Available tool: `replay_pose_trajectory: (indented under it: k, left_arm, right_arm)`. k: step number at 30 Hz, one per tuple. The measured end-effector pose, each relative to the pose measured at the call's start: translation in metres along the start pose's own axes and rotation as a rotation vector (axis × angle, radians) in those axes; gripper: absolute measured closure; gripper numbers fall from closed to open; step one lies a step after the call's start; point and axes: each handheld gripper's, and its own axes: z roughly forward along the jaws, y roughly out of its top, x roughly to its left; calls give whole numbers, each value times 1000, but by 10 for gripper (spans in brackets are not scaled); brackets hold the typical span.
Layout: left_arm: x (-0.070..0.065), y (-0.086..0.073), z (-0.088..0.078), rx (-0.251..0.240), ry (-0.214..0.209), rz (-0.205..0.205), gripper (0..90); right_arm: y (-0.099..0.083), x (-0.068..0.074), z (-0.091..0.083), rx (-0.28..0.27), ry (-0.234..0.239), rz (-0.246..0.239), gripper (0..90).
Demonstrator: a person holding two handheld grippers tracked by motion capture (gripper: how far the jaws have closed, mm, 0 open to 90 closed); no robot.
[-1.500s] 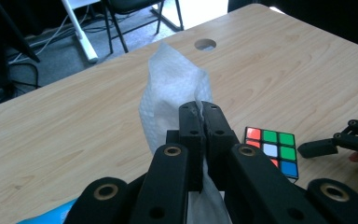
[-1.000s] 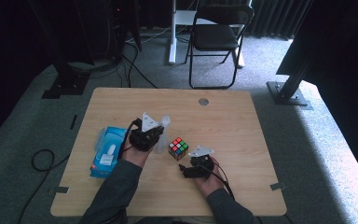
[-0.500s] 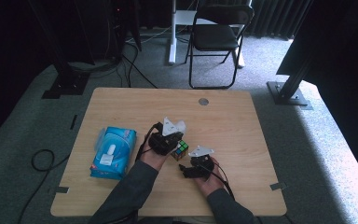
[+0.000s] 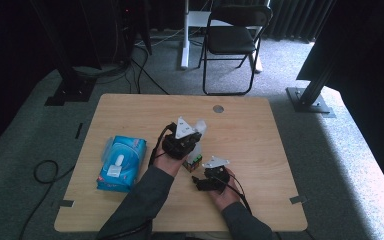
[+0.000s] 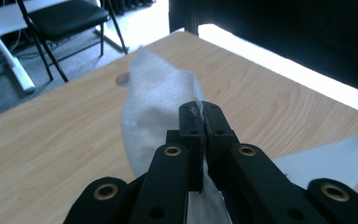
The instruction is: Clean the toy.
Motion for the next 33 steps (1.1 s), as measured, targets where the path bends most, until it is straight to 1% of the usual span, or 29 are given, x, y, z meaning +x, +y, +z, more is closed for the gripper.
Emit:
replay_pose_trajectory:
  k: [2,5,9,13,17,23,27,28,30,33]
  left_arm:
    - [1,-9,7,30,13,2,891]
    - [4,-22,17,71,20,-6,891]
    - [8,-34,25,110,31,-13,891]
    - [9,-43,31,141,39,-7,890]
    - [8,-51,38,170,38,-6,889]
    - [4,-60,48,213,37,16,882]
    - [3,-68,55,250,47,31,864]
    - [3,-70,56,243,45,34,856]
    - [5,-71,56,237,38,20,853]
    - [4,-71,55,243,44,32,836]
  right_arm:
    - [0,0,0,-1,-1,1,220]
    - [0,0,0,-2,-1,-1,220]
    - [0,0,0,-5,-3,0,220]
    - [0,0,0,-3,-2,3,220]
    - [0,0,0,-3,-1,3,220]
    - [0,0,0,-3,-1,3,220]
    - [0,0,0,-3,-1,3,220]
    - [0,0,0,-2,-1,2,220]
    - [0,0,0,-2,-1,2,220]
    - [0,0,0,-2,-1,2,220]
